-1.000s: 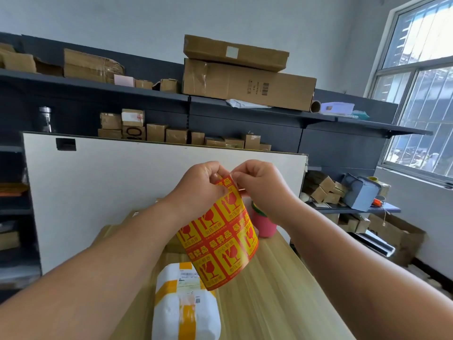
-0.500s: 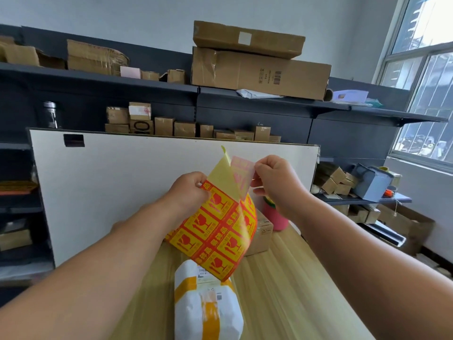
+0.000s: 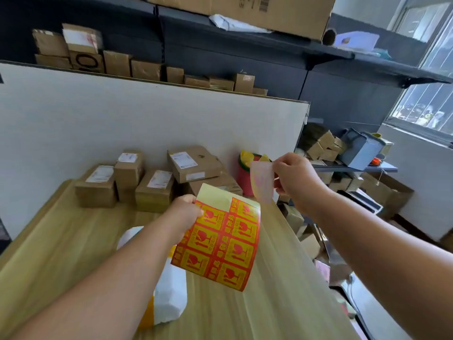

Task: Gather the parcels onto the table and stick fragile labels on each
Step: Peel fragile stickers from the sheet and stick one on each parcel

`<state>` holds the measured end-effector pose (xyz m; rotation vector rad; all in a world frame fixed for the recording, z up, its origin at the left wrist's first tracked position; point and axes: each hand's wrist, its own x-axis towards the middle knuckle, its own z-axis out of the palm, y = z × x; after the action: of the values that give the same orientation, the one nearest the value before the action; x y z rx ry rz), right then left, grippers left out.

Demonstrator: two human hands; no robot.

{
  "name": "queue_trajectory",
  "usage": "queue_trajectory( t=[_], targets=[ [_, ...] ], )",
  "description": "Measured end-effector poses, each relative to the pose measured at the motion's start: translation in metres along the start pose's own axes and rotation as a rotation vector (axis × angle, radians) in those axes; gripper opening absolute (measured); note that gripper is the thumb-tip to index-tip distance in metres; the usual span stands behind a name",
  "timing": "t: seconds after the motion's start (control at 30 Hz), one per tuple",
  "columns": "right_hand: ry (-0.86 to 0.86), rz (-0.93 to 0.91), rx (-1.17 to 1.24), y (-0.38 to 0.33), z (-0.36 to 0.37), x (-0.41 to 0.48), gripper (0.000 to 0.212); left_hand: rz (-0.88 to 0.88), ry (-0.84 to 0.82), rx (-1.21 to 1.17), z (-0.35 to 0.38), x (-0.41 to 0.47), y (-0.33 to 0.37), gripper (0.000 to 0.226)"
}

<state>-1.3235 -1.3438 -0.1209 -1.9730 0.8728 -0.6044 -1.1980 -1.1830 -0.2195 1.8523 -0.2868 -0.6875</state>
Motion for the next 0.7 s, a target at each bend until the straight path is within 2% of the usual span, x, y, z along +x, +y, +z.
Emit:
queue_trajectory(
  t=[0.13,0.3,0.43,0.53,0.6,0.63,0.7],
  targets=[
    [-0.062,0.044,-0.084,0.047,-0.001,0.023,0.02,-0.116,-0.067,-0.02,0.057,0.025,-0.024,0.015],
    [-0.137,0.095,-0.145,0.088,0.008,0.041,0.02,-0.257,-0.072,-0.018,0.103,0.047,-0.052,0.021],
    [-0.183,0.138,-0.164,0.111,0.015,0.048,0.021,-0.312,-0.062,0.011,0.121,0.059,-0.066,0.04],
    [-0.212,0.166,-0.16,0.118,0.021,0.052,0.022,-0.226,-0.031,0.177,0.123,0.063,-0.068,0.069],
    [-0.242,0.188,-0.144,0.118,0.026,0.055,0.022,-0.096,0.037,0.359,0.121,0.062,-0.06,0.074],
    [-0.256,0.194,-0.129,0.117,0.029,0.057,0.022,-0.015,0.082,0.394,0.12,0.059,-0.054,0.066],
    [-0.279,0.198,-0.097,0.113,0.037,0.058,0.021,0.145,0.157,0.335,0.117,0.048,-0.04,0.034]
  ],
)
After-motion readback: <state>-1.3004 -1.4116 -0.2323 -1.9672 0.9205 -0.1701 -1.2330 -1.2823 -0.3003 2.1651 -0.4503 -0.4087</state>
